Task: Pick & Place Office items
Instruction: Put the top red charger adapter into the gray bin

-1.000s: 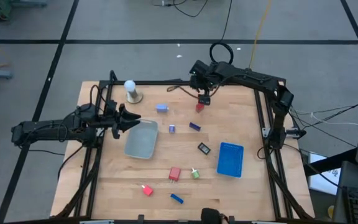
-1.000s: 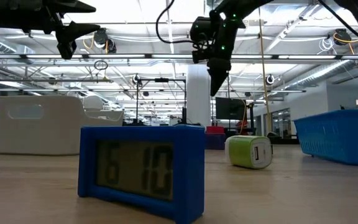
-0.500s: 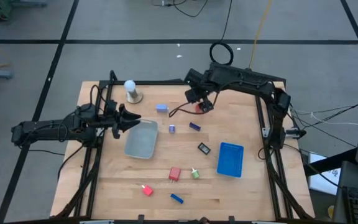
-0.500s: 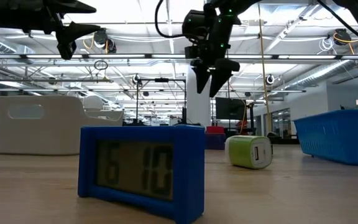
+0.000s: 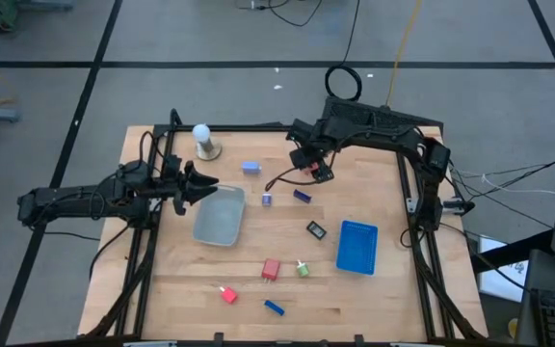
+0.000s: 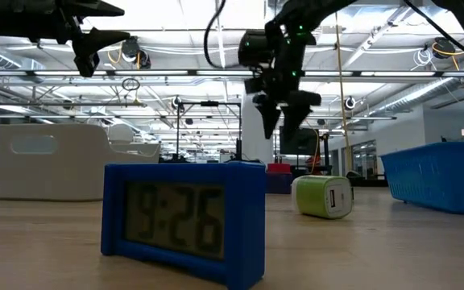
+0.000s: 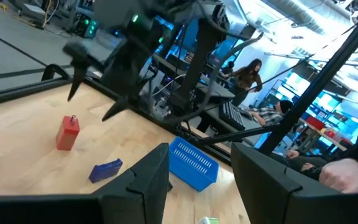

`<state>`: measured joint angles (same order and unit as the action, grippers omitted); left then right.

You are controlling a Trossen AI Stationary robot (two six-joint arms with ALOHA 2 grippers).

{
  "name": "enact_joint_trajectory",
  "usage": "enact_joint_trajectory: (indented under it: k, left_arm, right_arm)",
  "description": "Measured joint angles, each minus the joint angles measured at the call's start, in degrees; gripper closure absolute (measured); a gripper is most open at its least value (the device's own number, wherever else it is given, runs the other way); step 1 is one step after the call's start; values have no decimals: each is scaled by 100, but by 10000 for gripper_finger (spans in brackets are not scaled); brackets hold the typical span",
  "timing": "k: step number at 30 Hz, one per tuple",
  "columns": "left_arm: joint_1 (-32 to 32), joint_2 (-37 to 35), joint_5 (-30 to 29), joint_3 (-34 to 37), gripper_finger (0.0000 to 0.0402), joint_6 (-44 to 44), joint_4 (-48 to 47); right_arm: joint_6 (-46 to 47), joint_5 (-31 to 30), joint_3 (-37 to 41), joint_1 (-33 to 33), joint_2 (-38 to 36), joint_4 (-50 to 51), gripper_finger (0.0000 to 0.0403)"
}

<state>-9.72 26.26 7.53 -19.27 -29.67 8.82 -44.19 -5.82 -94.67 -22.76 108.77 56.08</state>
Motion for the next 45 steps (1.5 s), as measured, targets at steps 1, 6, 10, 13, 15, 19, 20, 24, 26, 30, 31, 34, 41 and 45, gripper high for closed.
enact_joint_trajectory:
  k: [1, 6, 10, 13, 15, 19, 20, 24, 26, 30, 31, 34, 41, 45]
  left_arm:
    - [0, -2, 0, -2, 227, 31, -2]
    - [-1, -2, 2, -2, 227, 128, -8]
    - [-2, 0, 14, 0, 227, 102, -15]
    - [-2, 0, 103, -2, 227, 97, -17]
    - [0, -2, 158, -1, 227, 87, -17]
    - [0, -1, 162, -2, 227, 86, -18]
    - [0, 0, 162, -2, 227, 87, -19]
    - [0, 0, 162, -2, 227, 87, -19]
    - [-1, 0, 162, -1, 227, 87, -19]
    - [-2, 0, 162, -1, 227, 129, -40]
    - [0, -1, 162, 0, 227, 129, -61]
    - [-2, 0, 162, 0, 227, 135, -142]
    - [-1, -2, 162, 0, 227, 144, -190]
    - [0, -2, 162, 0, 227, 126, -190]
  right_arm:
    - [-1, -53, 93, -1, 0, -17, 57]
    - [0, 39, 349, -30, 0, -201, 57]
    - [-9, 146, 475, -87, 0, -464, 58]
    - [-86, 139, 581, -163, 0, -544, 58]
    - [-91, 141, 605, -212, 0, -573, 57]
    - [-157, 159, 605, -368, 0, -832, 57]
    - [-178, 161, 605, -413, 0, -910, 58]
    - [-151, 434, 601, -539, 213, -974, 58]
    - [-152, 415, 608, -542, 414, -907, 57]
    - [-151, 460, 606, -514, 724, -1006, 58]
    - [-135, 460, 603, -492, 792, -1031, 58]
    - [-49, 532, 607, -431, 919, -1095, 58]
    - [-72, 883, 605, -337, 927, -1383, 67]
    - [-119, 789, 603, -356, 927, -1271, 93]
